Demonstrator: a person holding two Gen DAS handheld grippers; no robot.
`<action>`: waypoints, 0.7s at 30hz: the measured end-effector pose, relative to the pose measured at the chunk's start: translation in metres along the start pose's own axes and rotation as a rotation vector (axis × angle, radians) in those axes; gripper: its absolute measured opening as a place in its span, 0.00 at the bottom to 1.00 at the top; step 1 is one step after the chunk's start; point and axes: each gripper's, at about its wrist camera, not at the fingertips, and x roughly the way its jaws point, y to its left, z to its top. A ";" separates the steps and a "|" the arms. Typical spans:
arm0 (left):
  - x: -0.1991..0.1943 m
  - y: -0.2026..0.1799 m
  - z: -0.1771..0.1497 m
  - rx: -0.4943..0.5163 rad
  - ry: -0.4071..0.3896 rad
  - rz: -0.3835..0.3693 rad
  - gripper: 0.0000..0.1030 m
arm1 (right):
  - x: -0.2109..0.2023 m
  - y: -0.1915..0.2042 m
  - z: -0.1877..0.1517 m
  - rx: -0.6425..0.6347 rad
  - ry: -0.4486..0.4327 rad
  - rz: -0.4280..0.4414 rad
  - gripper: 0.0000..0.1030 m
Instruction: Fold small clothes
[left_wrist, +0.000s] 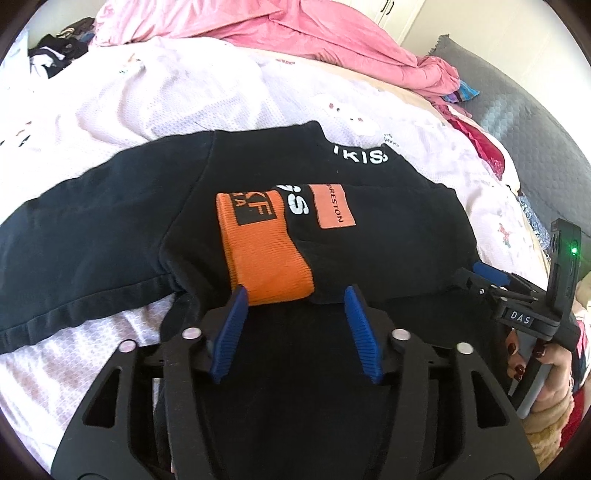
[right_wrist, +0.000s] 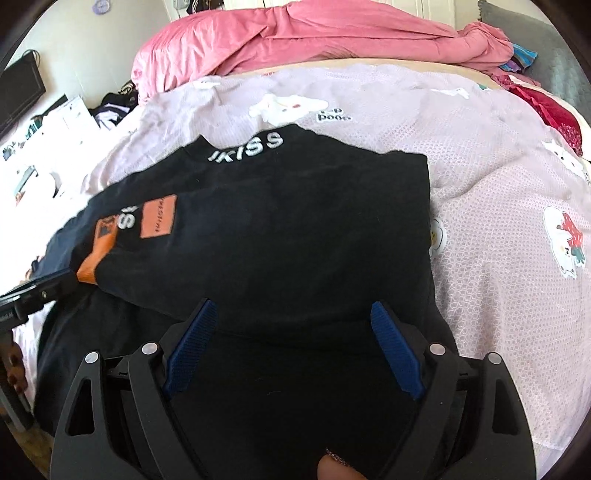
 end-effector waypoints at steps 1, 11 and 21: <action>-0.003 0.001 0.000 -0.003 -0.006 0.003 0.52 | -0.004 0.002 0.000 -0.002 -0.007 0.004 0.83; -0.038 0.018 -0.006 -0.052 -0.105 0.050 0.76 | -0.021 0.022 0.002 -0.026 -0.065 0.052 0.92; -0.072 0.026 -0.010 -0.057 -0.213 0.117 0.91 | -0.037 0.044 0.002 -0.057 -0.131 0.065 0.96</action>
